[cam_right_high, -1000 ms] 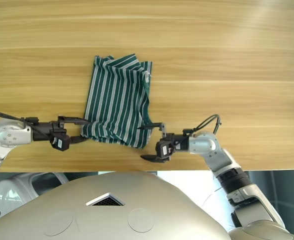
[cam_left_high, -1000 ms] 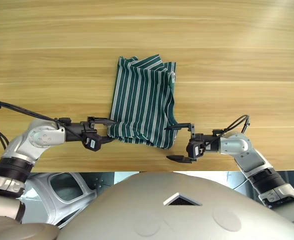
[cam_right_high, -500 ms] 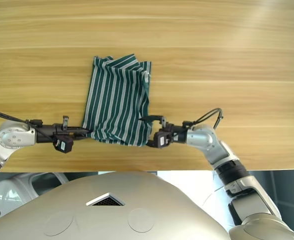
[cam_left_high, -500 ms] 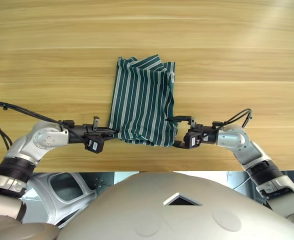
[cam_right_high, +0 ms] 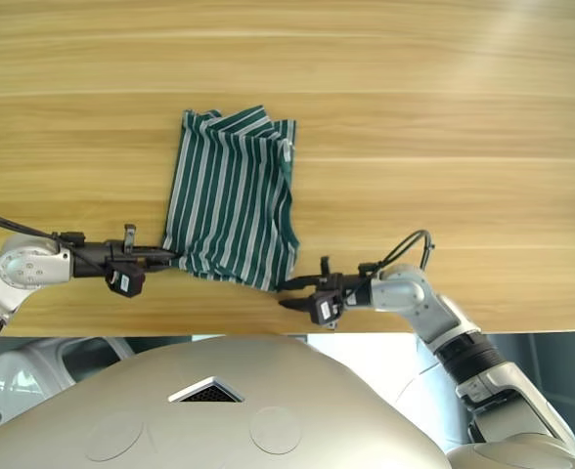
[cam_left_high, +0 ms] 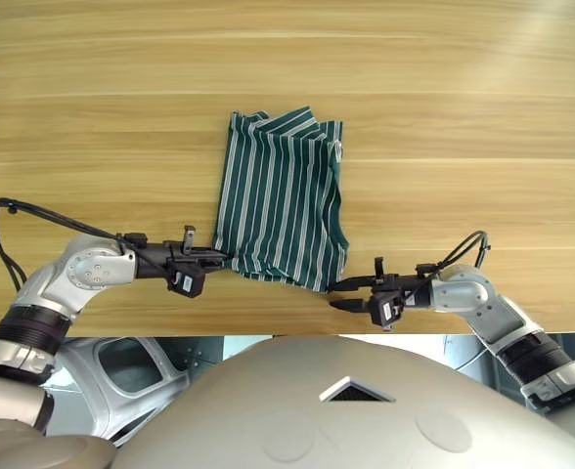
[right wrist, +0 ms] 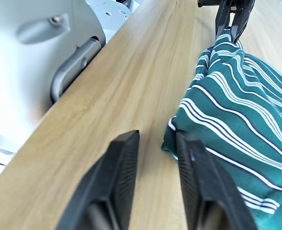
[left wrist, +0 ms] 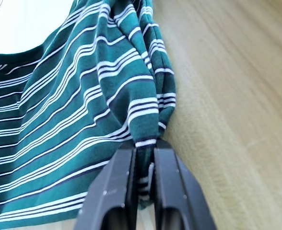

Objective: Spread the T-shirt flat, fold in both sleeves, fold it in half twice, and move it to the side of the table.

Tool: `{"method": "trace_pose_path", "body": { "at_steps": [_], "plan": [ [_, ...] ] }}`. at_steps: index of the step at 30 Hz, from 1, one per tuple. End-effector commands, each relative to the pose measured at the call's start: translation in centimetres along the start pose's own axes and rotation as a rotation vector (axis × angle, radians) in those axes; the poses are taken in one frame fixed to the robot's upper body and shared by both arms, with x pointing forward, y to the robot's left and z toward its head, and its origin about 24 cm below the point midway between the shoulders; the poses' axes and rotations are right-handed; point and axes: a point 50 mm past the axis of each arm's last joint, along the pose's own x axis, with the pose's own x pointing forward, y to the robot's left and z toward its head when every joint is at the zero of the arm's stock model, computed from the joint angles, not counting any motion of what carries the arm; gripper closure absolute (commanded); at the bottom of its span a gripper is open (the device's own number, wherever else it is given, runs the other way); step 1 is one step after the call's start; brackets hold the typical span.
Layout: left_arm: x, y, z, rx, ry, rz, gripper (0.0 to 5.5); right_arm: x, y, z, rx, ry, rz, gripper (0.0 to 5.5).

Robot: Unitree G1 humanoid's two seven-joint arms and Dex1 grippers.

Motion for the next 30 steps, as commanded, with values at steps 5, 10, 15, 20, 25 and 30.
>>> {"method": "trace_pose_path", "body": {
  "at_steps": [5,10,15,20,25,30],
  "plan": [
    [0.5,-0.9,-0.4,-0.032,0.030,-0.059,5.24,0.0,-0.3,-0.9,0.021,0.057,-0.023,5.08],
    [0.7,-0.9,-0.4,-0.035,0.022,-0.060,5.24,-0.3,-0.5,-1.2,0.049,0.073,-0.042,4.64],
    [0.8,-0.7,-0.3,-0.033,0.016,-0.057,5.24,-0.5,-0.4,-1.4,0.057,0.103,-0.035,3.82],
    [0.9,-0.7,-0.3,-0.033,0.012,-0.055,5.24,-0.3,-0.2,-1.5,0.043,0.119,-0.011,3.00],
    [1.0,-0.7,-0.2,-0.032,0.010,-0.052,5.24,0.2,-0.1,-2.2,0.020,0.154,0.014,2.81],
    [1.1,-0.8,-0.2,-0.030,0.008,-0.053,5.24,0.7,0.3,-2.6,0.015,0.168,0.042,2.81]
  ]
}}
